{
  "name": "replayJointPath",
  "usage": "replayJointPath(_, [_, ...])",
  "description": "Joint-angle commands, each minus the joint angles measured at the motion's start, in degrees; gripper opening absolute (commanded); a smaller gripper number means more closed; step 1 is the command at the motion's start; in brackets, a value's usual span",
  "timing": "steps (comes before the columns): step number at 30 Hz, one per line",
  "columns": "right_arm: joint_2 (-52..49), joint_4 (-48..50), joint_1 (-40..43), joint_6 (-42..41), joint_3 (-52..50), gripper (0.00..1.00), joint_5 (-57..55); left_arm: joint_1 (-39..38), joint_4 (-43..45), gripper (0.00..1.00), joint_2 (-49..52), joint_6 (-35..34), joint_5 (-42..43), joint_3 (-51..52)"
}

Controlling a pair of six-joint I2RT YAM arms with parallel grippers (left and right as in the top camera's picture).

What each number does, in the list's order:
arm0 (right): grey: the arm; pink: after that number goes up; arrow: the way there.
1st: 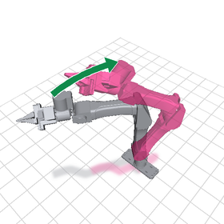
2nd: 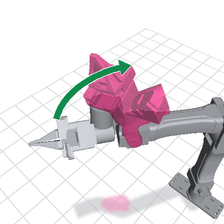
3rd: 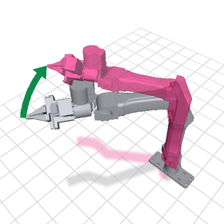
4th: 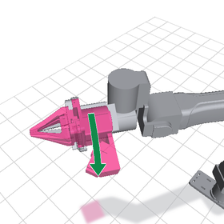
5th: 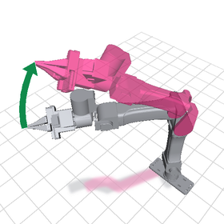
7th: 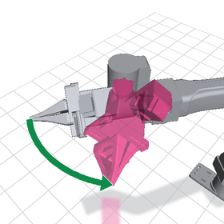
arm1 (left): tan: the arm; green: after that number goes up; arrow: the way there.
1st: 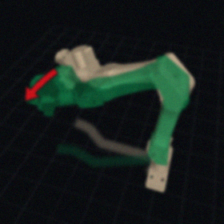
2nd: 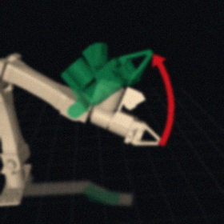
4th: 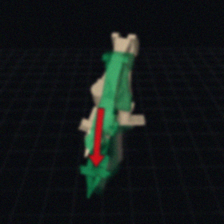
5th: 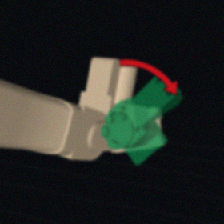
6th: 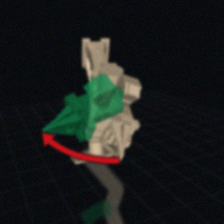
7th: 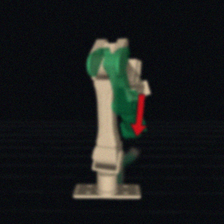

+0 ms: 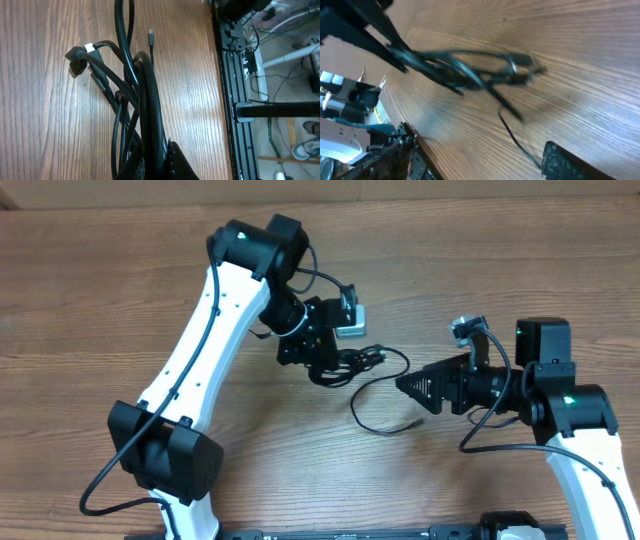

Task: Untangle cables
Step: 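Move the right gripper toward the hanging coil under the left gripper, then grasp the cable loops with the right gripper beside the left gripper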

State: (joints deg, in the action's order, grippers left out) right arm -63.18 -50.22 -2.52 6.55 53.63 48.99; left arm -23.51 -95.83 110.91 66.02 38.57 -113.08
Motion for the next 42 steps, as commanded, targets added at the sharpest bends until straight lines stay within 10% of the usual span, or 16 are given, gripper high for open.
replayJointPath(1, [0.3, 2.8, -2.1, 3.1, 1.9, 0.89, 1.2, -1.7, -0.2, 0.04, -0.9, 4.3, 2.1, -1.1])
replayJointPath(21, [0.3, 13.4, -14.4, 22.1, 1.9, 0.94, -1.8, -5.8, 0.5, 0.04, -0.9, 4.7, 6.5, -1.1])
replayJointPath(33, [0.3, 13.2, -16.5, 22.1, 1.9, 0.3, -7.6, -6.1, 0.6, 0.04, -0.9, 4.3, 5.8, -1.1])
replayJointPath(42, [0.3, 12.6, -16.5, 22.1, 1.9, 0.04, -7.6, -6.1, 0.8, 0.04, -0.9, 4.3, 5.8, -1.1])
